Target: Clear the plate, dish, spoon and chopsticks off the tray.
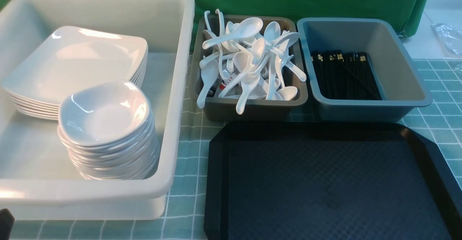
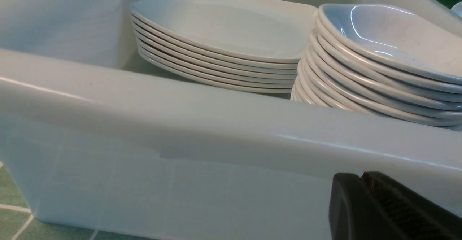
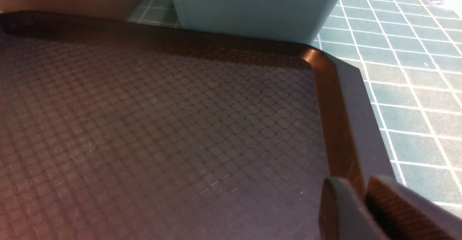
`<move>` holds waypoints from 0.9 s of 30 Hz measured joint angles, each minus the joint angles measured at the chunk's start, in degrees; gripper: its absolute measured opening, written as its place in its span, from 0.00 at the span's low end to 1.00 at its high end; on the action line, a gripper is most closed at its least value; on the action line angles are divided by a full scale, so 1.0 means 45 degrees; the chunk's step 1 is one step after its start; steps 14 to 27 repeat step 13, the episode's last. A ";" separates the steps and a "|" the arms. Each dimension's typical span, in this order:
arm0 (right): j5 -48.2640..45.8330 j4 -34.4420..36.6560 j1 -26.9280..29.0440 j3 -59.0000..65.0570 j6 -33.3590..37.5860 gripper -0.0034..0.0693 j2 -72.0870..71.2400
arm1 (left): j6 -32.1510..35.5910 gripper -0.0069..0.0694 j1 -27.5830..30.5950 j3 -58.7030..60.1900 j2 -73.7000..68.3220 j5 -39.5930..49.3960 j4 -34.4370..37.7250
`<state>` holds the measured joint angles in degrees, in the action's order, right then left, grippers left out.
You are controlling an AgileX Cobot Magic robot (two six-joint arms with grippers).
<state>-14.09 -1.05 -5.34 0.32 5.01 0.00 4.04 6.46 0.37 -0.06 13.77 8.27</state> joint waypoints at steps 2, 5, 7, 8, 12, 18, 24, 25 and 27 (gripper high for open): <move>0.0000 0.0000 0.0000 0.0000 0.0000 0.27 0.0000 | 0.0000 0.11 0.0000 0.0000 0.0000 0.0000 0.0000; 0.0000 0.0000 0.0000 0.0000 0.0000 0.27 0.0000 | -0.0036 0.11 0.0000 0.0000 0.0000 0.0000 0.0000; 0.0000 0.0000 0.0000 0.0000 0.0000 0.28 0.0000 | -0.0036 0.11 0.0000 0.0000 0.0000 0.0000 0.0000; 0.0000 0.0000 0.0000 0.0000 0.0000 0.28 0.0000 | -0.0036 0.11 0.0000 0.0000 0.0000 0.0000 0.0000; 0.0000 0.0000 0.0000 0.0000 0.0000 0.30 0.0000 | -0.0036 0.11 0.0000 0.0000 0.0000 0.0000 0.0000; 0.0000 0.0000 0.0000 0.0000 0.0000 0.30 0.0000 | -0.0036 0.11 0.0000 0.0000 0.0000 0.0000 0.0000; 0.0000 0.0000 0.0000 0.0000 0.0000 0.30 0.0000 | -0.0036 0.11 0.0000 0.0000 0.0000 0.0000 0.0000; 0.0000 0.0000 0.0000 0.0000 0.0000 0.30 0.0000 | -0.0036 0.11 0.0000 0.0000 0.0000 0.0000 0.0000; 0.0000 0.0000 0.0000 0.0000 0.0000 0.30 0.0000 | -0.0036 0.11 0.0000 0.0000 0.0000 0.0000 0.0000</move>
